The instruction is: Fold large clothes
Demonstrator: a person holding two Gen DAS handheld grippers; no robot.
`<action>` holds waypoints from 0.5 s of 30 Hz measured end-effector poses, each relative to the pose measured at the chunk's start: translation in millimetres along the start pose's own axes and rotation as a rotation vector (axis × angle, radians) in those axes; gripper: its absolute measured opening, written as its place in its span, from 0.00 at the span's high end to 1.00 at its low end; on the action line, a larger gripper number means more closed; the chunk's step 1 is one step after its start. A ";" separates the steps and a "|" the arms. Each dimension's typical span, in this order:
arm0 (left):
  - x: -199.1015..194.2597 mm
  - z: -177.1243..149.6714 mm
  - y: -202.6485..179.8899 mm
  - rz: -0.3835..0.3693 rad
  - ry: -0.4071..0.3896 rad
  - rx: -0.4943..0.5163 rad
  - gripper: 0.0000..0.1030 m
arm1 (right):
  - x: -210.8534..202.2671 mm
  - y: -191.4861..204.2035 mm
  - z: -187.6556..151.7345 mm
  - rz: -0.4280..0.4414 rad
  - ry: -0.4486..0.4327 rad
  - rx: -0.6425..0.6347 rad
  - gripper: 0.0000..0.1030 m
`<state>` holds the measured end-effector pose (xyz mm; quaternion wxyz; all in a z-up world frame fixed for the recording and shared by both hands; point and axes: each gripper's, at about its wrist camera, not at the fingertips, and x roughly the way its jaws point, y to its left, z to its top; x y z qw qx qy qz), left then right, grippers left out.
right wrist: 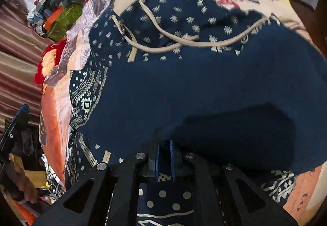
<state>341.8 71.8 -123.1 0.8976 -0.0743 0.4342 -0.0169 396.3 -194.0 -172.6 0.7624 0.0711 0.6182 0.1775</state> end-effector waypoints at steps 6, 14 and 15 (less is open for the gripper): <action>-10.6 8.0 -22.5 -0.006 -0.021 0.045 0.22 | -7.6 -3.8 -5.1 0.010 0.020 -0.003 0.95; -17.7 25.6 -72.0 -0.012 -0.061 0.125 0.22 | -53.1 3.1 -21.0 0.044 -0.161 -0.125 0.96; -16.6 28.4 -79.8 -0.019 -0.058 0.136 0.22 | -54.3 3.6 -20.4 0.037 -0.163 -0.134 0.95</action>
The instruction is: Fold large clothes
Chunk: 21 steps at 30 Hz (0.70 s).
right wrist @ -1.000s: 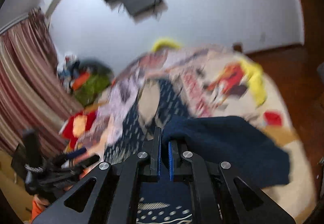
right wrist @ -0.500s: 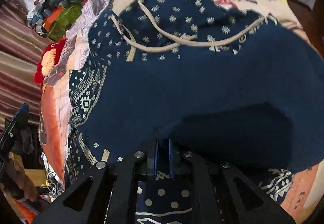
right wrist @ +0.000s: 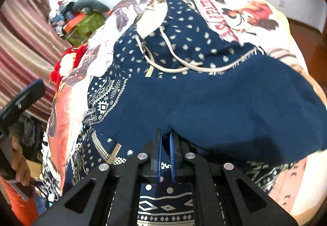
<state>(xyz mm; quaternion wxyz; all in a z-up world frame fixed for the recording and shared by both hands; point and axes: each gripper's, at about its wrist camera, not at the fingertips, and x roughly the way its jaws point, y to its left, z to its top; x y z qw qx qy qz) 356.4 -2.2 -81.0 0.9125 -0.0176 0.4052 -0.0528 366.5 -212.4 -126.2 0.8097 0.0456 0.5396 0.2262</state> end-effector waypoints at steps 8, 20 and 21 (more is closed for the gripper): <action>15.7 23.3 -78.4 -0.058 0.022 0.179 0.22 | -19.5 -32.5 -16.9 0.093 0.099 0.103 0.95; 102.4 -19.6 -263.2 -0.226 0.246 0.585 0.22 | -171.5 -150.2 -95.1 -0.216 -0.268 0.228 0.93; 111.2 -24.8 -275.9 -0.216 0.255 0.613 0.22 | -182.0 -155.3 -101.4 -0.234 -0.298 0.234 0.93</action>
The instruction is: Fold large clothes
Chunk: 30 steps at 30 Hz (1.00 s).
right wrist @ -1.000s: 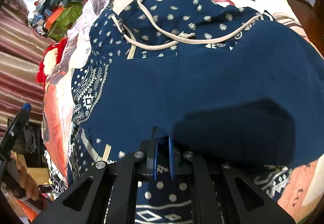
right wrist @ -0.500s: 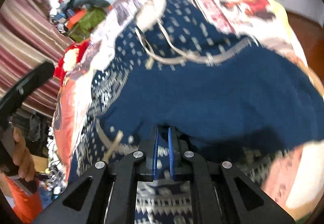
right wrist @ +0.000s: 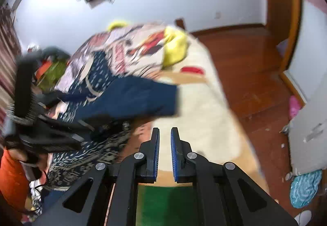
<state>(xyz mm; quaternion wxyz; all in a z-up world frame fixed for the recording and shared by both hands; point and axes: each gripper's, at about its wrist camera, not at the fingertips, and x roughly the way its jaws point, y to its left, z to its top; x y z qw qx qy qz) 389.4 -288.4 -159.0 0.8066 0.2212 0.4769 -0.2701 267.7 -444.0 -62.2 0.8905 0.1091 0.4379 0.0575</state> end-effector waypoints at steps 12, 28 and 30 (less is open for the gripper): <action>7.0 18.6 10.8 0.096 -0.078 -0.061 0.90 | -20.8 -19.9 -10.1 0.080 -0.126 0.084 0.94; -125.9 -69.5 159.7 0.145 -0.285 -0.413 0.91 | -3.4 57.3 12.8 0.126 -0.119 -0.060 0.23; -130.2 -93.3 177.7 0.165 -0.276 -0.454 0.91 | 3.6 69.1 15.9 0.113 -0.107 -0.079 0.22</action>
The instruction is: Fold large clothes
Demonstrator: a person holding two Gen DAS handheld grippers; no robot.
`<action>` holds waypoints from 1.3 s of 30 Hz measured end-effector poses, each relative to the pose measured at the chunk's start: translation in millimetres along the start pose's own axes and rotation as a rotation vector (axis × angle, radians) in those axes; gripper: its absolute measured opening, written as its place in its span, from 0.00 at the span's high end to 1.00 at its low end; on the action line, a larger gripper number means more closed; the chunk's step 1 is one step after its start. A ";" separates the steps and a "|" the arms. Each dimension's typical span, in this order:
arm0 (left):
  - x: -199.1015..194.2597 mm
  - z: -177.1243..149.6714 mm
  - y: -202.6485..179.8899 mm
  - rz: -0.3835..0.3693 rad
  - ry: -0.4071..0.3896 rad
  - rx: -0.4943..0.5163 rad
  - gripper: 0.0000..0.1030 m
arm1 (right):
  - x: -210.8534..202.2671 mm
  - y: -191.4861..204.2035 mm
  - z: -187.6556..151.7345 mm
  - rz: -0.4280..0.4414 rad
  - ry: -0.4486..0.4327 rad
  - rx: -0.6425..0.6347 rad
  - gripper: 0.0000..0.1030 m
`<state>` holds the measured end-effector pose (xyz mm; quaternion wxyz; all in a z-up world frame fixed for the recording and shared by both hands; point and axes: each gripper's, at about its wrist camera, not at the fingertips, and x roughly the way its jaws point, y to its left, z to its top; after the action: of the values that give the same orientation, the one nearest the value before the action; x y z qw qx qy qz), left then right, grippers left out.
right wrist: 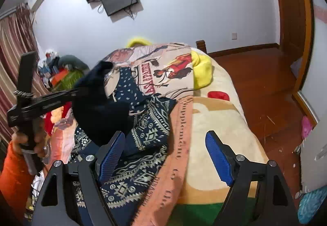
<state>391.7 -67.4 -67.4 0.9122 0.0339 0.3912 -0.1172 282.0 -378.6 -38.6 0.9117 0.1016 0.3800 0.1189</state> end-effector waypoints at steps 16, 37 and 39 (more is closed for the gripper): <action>59.2 -114.6 153.5 0.043 0.251 -0.270 0.91 | 139.6 61.7 23.4 -0.131 0.238 -0.226 0.18; 27.7 -178.6 203.9 0.150 0.314 -0.362 0.48 | 207.4 70.0 -8.0 -0.188 0.465 -0.367 0.06; 17.4 -169.7 203.1 0.162 0.289 -0.349 0.48 | 205.7 72.0 -6.3 -0.187 0.478 -0.356 0.06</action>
<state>332.4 152.5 -203.3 0.8451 -0.0765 0.5282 0.0320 407.9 -249.1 -160.7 0.8069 -0.1261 0.5645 0.1198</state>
